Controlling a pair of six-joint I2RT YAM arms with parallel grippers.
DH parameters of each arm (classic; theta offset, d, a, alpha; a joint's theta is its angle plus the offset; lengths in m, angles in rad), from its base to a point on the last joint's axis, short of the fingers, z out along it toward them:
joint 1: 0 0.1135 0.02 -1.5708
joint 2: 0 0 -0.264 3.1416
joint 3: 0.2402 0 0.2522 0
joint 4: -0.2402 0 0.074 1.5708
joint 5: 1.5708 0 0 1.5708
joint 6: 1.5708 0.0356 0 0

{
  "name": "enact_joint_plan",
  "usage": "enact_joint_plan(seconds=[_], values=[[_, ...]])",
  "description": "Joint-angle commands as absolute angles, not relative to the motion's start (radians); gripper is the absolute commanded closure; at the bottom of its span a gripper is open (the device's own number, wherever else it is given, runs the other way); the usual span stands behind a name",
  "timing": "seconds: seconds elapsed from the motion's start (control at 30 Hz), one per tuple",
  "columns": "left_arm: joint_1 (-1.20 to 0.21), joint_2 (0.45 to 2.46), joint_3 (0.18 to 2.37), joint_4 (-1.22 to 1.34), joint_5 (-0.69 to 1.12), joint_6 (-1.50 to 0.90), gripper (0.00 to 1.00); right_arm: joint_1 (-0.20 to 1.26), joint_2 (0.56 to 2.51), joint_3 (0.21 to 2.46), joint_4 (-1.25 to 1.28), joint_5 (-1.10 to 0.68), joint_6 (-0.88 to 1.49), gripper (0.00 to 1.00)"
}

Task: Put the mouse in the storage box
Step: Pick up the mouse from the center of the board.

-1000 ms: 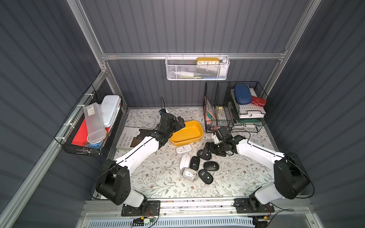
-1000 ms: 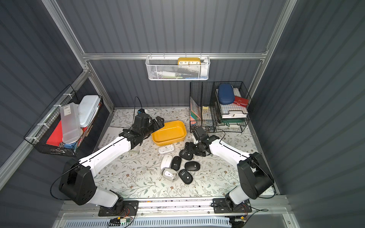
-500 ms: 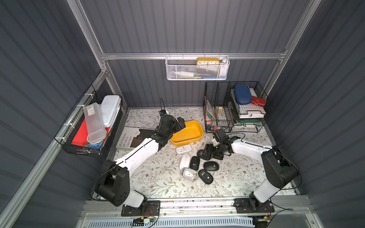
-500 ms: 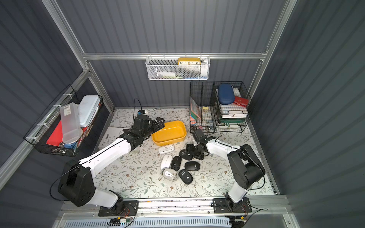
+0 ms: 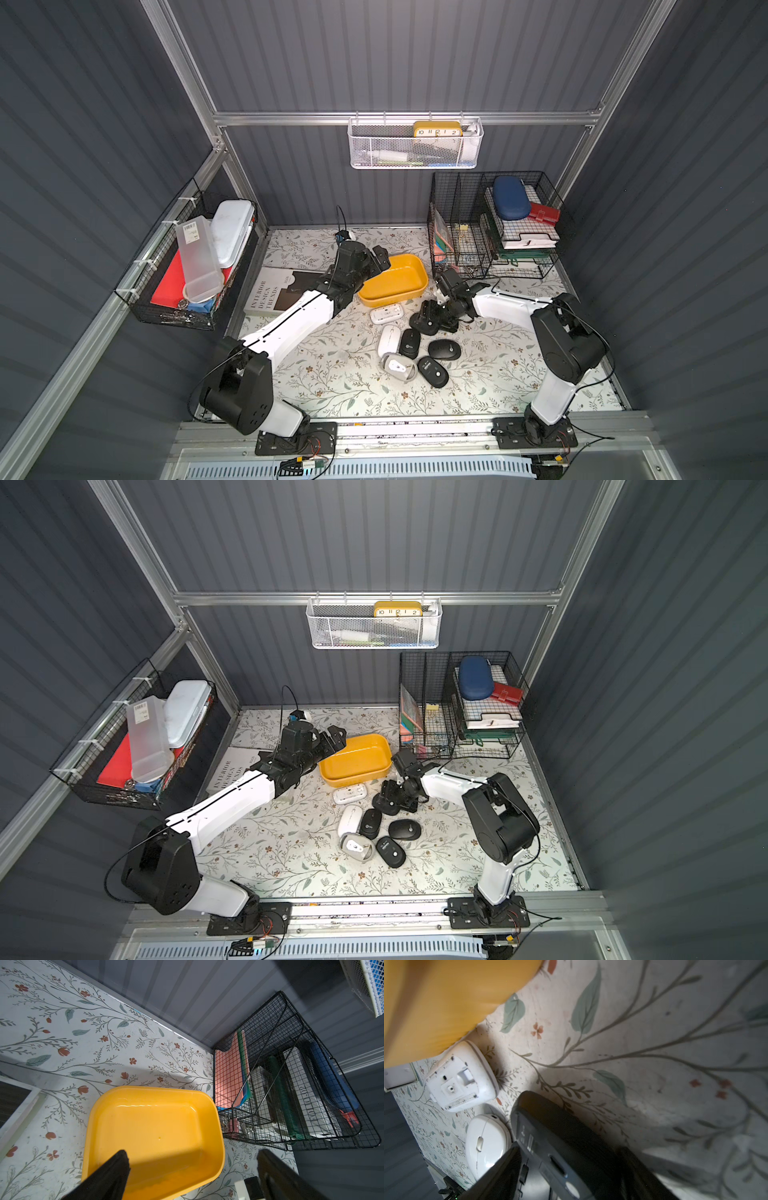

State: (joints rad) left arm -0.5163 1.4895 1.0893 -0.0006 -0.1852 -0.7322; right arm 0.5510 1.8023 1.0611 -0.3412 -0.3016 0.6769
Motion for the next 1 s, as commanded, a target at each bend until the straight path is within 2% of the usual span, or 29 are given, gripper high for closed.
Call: enact_joint_plan(seconds=[0.0, 0.2, 0.37, 0.5, 0.67, 0.77, 0.97], values=[[-0.509, 1.466, 1.082, -0.003, -0.205, -0.736, 0.01, 0.560, 1.847, 1.061, -0.385, -0.269, 0.686, 0.28], [-0.509, 1.468, 1.077, -0.006, -0.216, -0.735, 0.01, 0.577, 1.833, 1.069, -0.387, -0.258, 0.673, 0.45], [-0.509, 1.482, 1.080, -0.007, -0.222, -0.738, 0.01, 0.628, 1.793, 1.089, -0.398, -0.142, 0.633, 0.57], [-0.509, 1.493, 1.083, -0.015, -0.227, -0.738, 0.01, 0.669, 1.754, 1.104, -0.414, -0.035, 0.599, 0.62], [-0.509, 1.497, 1.079, -0.017, -0.229, -0.739, 0.00, 0.706, 1.743, 1.116, -0.406, 0.013, 0.555, 0.69], [-0.509, 1.501, 1.079, -0.023, -0.232, -0.741, 0.01, 0.735, 1.750, 1.131, -0.404, 0.041, 0.524, 0.69], [-0.509, 1.503, 1.072, -0.020, -0.235, -0.743, 0.01, 0.741, 1.788, 1.166, -0.410, 0.048, 0.475, 0.60]])
